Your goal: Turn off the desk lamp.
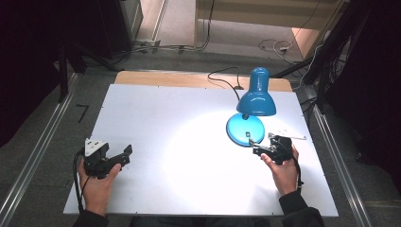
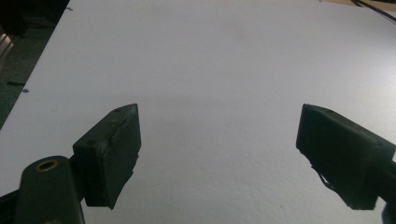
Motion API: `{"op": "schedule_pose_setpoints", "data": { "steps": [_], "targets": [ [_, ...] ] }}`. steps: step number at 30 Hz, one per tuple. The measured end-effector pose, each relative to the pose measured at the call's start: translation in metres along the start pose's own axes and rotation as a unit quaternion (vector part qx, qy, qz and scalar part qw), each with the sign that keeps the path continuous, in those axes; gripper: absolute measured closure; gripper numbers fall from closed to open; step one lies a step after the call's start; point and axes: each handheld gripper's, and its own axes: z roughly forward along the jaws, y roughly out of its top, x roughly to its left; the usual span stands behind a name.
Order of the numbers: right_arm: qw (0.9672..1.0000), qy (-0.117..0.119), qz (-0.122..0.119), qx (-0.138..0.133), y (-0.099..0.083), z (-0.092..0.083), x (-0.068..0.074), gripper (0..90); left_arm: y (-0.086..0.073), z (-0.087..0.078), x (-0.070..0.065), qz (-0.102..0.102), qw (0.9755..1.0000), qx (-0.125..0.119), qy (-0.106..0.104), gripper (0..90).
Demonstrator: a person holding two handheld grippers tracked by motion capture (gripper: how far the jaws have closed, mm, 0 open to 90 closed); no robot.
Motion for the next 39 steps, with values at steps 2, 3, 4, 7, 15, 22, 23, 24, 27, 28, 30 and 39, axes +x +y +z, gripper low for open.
{"op": "schedule_pose_setpoints", "data": {
  "steps": [2,3,4,7,15,22,23,24,27,28,30,39],
  "targets": [
    [1.0000,-0.001,0.000,-0.002,0.001,0.000,0.000,16.3,0.000,0.000,0.000,0.000,1.0000,0.000,0.001,15.1],
    [1.0000,-0.001,0.000,-0.001,0.001,0.001,0.001,16.4,0.000,0.000,0.000,0.000,1.0000,0.000,0.001,15.1],
    [1.0000,-0.001,0.000,-0.001,0.001,0.001,0.001,16.5,0.000,0.000,0.000,0.000,1.0000,0.000,0.001,15.1],
    [1.0000,-0.001,-0.002,-0.002,0.002,0.002,0.002,16.6,0.000,0.000,0.000,-0.001,1.0000,0.000,0.001,15.1],
    [1.0000,0.000,-0.001,-0.002,0.004,0.004,0.003,17.0,0.000,0.000,0.000,0.000,1.0000,0.000,0.000,15.1],
    [1.0000,-0.001,-0.003,-0.003,0.005,0.006,0.003,18.1,0.000,0.000,0.000,0.000,1.0000,0.001,0.000,15.1],
    [1.0000,-0.003,-0.003,-0.004,0.005,0.006,0.003,18.7,0.000,0.000,0.000,0.000,1.0000,0.001,0.000,15.1],
    [1.0000,-0.004,-0.003,-0.004,0.005,0.007,0.003,19.0,0.000,0.000,0.000,0.000,1.0000,0.000,0.000,15.1],
    [1.0000,-0.004,-0.004,-0.008,0.006,0.008,0.003,19.9,0.000,0.000,0.000,-0.001,1.0000,0.000,0.001,15.1],
    [1.0000,-0.004,-0.004,-0.008,0.006,0.008,0.004,20.2,0.000,0.000,0.000,0.000,1.0000,0.000,0.001,15.1],
    [0.9999,-0.006,-0.004,-0.007,0.007,0.009,0.004,21.4,0.000,0.000,0.000,0.000,1.0000,0.000,0.001,15.1],
    [0.9998,-0.012,-0.008,-0.010,0.008,0.012,0.005,26.9,0.000,0.000,0.000,-0.001,1.0000,0.000,0.000,15.1]
  ]
}}
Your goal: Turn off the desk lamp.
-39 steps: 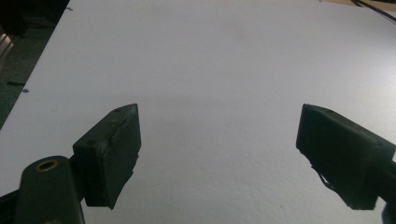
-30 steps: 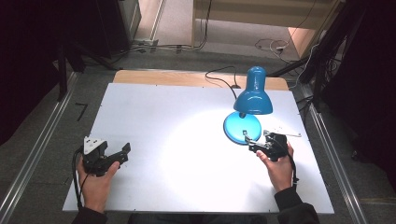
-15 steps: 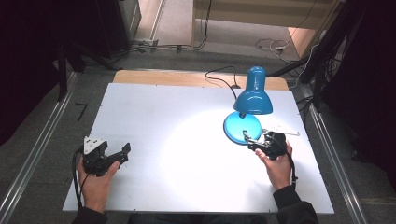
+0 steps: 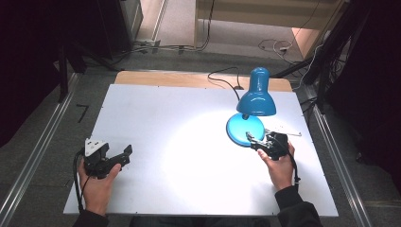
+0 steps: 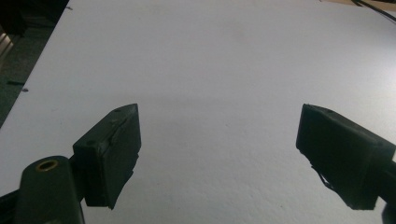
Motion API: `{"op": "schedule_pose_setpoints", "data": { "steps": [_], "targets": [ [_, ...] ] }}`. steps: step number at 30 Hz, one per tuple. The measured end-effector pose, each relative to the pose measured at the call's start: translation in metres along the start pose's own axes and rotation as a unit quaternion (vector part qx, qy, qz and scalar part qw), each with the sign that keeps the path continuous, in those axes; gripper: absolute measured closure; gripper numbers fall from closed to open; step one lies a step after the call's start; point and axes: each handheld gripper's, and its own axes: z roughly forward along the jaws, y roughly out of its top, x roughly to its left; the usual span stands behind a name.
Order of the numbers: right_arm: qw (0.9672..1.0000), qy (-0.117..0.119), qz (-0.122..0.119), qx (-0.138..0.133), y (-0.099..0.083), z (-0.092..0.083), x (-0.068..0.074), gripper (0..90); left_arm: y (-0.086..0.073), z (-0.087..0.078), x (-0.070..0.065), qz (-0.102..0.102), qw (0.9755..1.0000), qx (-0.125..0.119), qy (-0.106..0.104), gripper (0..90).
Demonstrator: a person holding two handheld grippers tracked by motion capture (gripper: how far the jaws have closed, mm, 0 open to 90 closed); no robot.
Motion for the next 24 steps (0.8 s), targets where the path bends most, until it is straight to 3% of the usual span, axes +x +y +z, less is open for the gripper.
{"op": "schedule_pose_setpoints", "data": {
  "steps": [11,24],
  "targets": [
    [1.0000,-0.004,-0.007,-0.005,0.0009,0.0032,0.0020,36.4,-0.0001,0.0002,0.0000,-0.001,1.0000,0.000,-0.001,15.1],
    [0.9998,0.010,-0.003,-0.014,0.0011,0.0086,0.0035,78.6,-0.0003,0.0003,0.0000,-0.002,1.0000,0.000,-0.001,15.1]
  ]
}}
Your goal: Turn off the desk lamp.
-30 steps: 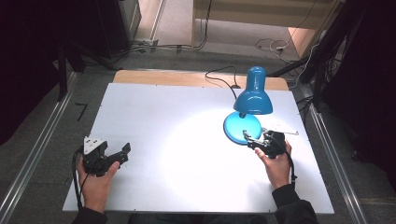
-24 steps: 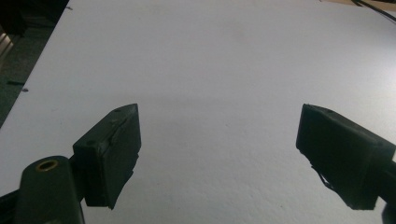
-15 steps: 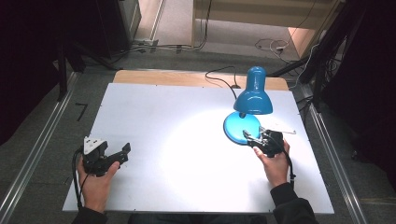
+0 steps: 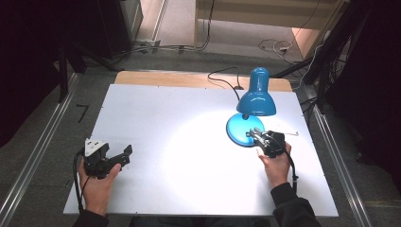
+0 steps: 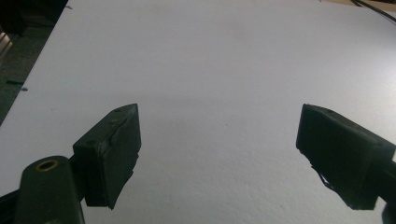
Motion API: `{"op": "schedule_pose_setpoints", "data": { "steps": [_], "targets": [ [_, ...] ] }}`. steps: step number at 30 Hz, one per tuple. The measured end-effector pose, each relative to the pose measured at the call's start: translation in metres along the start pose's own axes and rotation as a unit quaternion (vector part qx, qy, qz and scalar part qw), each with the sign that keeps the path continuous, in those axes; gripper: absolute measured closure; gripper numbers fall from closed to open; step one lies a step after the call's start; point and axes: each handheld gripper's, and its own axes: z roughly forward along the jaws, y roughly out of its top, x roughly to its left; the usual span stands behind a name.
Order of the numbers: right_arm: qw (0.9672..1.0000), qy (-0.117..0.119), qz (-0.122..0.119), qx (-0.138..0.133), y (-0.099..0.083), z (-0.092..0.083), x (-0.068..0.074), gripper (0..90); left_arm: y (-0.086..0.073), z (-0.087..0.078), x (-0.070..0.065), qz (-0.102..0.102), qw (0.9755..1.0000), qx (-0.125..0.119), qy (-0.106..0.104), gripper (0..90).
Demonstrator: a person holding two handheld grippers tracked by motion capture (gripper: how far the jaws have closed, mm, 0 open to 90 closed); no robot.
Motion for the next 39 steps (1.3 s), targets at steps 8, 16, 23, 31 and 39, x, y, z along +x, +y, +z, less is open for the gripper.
{"op": "schedule_pose_setpoints", "data": {
  "steps": [8,16,23,31,39],
  "targets": [
    [1.0000,0.008,0.004,0.001,-0.001,0.006,0.001,87.5,0.000,0.000,0.000,-0.001,1.0000,0.000,0.001,15.1],
    [0.9999,0.002,0.001,0.010,-0.004,0.017,0.003,87.6,0.000,0.000,0.001,-0.001,1.0000,0.000,-0.001,15.1],
    [0.9999,0.000,0.003,0.014,-0.004,0.018,0.002,87.6,0.000,0.000,0.001,-0.001,1.0000,-0.001,-0.001,15.1],
    [0.9999,-0.003,-0.008,0.014,-0.005,0.019,0.002,87.8,0.000,-0.001,0.001,-0.002,1.0000,-0.002,-0.001,15.1],
    [0.9996,-0.009,-0.020,0.015,-0.005,0.019,0.005,88.0,0.001,-0.001,0.000,0.000,1.0000,-0.002,-0.002,15.1]
  ]
}}
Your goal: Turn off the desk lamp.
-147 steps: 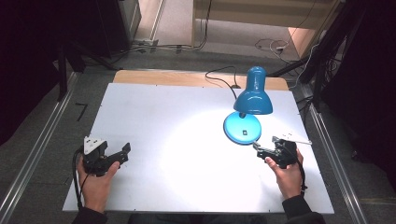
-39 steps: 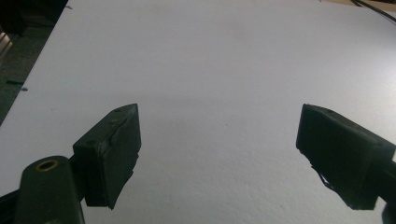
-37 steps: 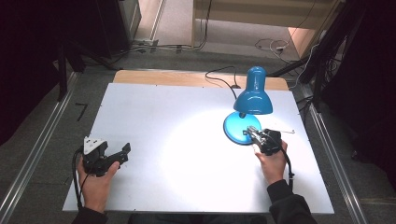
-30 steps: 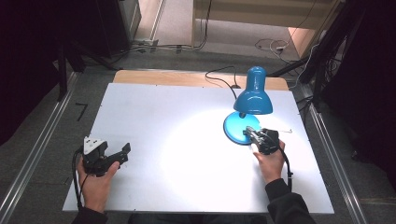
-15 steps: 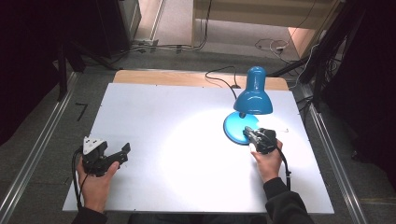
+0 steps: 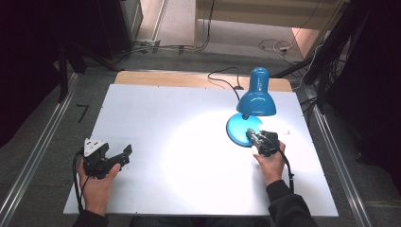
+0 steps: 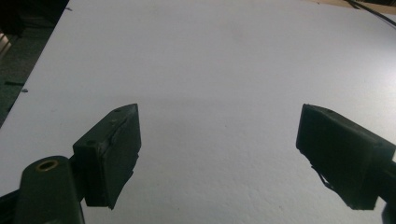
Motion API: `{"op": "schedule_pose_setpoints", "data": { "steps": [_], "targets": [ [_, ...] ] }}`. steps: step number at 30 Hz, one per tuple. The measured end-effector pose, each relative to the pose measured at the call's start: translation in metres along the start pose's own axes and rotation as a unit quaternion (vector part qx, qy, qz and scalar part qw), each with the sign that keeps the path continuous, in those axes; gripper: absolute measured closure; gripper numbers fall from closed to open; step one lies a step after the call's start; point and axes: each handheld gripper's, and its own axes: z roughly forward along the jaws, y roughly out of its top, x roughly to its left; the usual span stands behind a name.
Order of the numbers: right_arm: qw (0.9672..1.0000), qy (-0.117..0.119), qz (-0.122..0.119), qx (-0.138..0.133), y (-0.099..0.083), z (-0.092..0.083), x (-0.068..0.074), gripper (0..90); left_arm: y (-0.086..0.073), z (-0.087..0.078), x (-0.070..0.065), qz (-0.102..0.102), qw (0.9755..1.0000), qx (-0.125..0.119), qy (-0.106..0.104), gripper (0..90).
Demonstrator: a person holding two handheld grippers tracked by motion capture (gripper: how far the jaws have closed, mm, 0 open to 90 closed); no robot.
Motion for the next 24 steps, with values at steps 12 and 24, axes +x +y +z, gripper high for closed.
{"op": "schedule_pose_setpoints", "data": {
  "steps": [12,24],
  "targets": [
    [1.0000,0.000,-0.001,-0.002,0.001,0.002,0.000,88.1,0.000,0.001,-0.001,0.002,1.0000,0.001,-0.002,15.1],
    [0.9994,0.002,0.034,-0.007,0.002,0.006,-0.010,87.6,0.001,0.001,0.000,0.000,1.0000,-0.001,-0.003,15.1]
  ]
}}
